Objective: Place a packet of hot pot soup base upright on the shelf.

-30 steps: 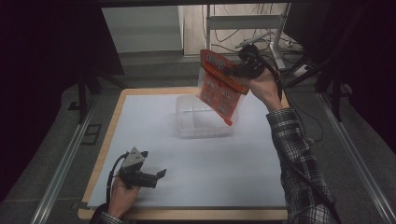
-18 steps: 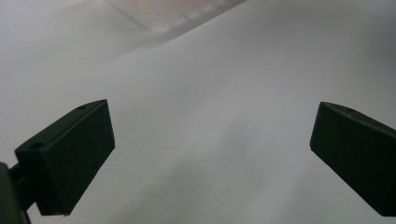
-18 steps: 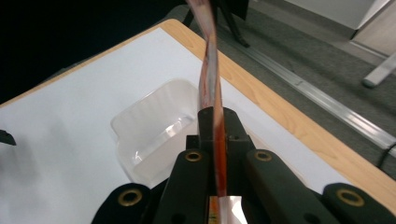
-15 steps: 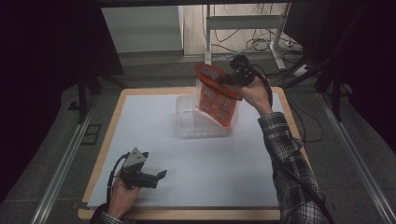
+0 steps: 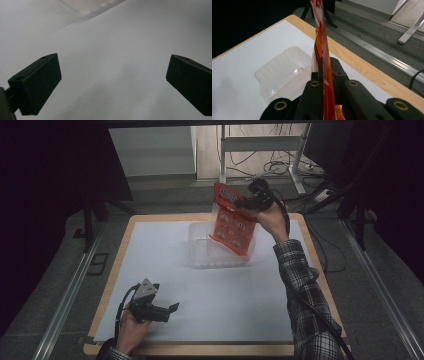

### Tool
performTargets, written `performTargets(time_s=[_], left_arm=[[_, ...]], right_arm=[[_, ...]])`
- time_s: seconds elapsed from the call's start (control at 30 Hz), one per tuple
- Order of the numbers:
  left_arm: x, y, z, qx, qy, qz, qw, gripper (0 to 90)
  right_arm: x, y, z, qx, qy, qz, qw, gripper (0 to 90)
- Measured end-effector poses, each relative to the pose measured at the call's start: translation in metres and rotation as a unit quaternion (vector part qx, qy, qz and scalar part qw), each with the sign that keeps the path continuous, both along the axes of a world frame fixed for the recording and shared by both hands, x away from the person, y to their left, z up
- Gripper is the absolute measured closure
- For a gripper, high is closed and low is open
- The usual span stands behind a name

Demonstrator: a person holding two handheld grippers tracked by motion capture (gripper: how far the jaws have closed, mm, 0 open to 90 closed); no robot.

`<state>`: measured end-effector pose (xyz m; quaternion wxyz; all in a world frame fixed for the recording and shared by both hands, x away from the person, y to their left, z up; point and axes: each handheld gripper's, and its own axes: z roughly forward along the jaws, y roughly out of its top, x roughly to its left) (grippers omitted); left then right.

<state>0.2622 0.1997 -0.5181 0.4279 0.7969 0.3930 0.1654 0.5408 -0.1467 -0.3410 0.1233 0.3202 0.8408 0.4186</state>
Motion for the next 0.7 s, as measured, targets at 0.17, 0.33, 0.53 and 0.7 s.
performTargets(time_s=[0.17, 0.33, 0.53, 0.7], left_arm=[[0.000, 0.000, 0.000, 0.003, 0.001, 0.001, 1.0000, 0.0], [0.001, 0.000, -0.001, 0.004, 0.002, 0.002, 1.0000, 0.0], [0.001, 0.000, -0.001, 0.002, 0.005, 0.001, 1.0000, 0.0], [0.001, -0.002, -0.001, 0.005, 0.003, 0.000, 1.0000, 0.0]], right_arm=[[0.008, -0.007, -0.006, -0.002, -0.006, -0.024, 0.9997, 87.7], [0.013, -0.009, -0.013, -0.020, -0.011, -0.044, 0.9988, 87.5], [0.015, -0.010, -0.017, -0.022, -0.013, -0.046, 0.9986, 82.7], [0.013, -0.007, -0.015, -0.033, -0.026, -0.044, 0.9981, 72.4]])
